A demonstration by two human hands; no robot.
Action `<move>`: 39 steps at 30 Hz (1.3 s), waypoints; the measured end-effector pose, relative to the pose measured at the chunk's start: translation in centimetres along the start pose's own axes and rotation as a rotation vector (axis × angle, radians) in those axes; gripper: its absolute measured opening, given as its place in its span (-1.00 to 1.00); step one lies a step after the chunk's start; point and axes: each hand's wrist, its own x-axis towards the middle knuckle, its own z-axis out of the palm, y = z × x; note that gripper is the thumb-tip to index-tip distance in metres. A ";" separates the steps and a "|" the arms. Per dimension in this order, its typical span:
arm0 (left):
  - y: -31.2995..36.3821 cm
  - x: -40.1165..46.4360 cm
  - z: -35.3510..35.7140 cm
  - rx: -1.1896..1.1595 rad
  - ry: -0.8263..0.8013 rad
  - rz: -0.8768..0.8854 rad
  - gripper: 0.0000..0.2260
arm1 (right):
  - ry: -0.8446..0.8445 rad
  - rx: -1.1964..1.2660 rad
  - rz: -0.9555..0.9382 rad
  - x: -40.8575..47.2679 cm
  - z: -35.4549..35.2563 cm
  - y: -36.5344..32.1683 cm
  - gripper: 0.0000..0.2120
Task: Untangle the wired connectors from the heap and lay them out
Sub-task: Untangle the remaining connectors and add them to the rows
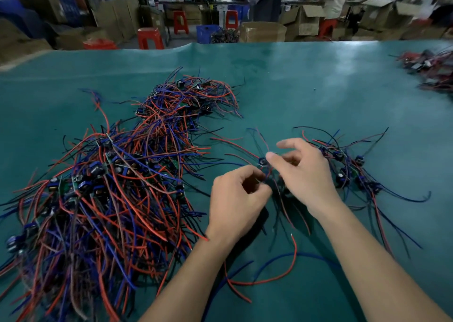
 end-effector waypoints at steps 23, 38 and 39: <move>-0.3 0.0 0.1 -0.189 0.059 0.047 -0.70 | -0.439 0.993 0.429 -1.7 -0.5 -3.1 -0.75; -0.5 0.4 0.0 -0.194 0.122 -0.072 -0.88 | -0.259 0.524 0.108 -1.9 0.7 -2.3 -0.94; -0.4 0.3 0.0 -0.196 0.120 -0.071 -0.88 | -0.271 0.549 0.102 -1.8 0.6 -2.2 -0.96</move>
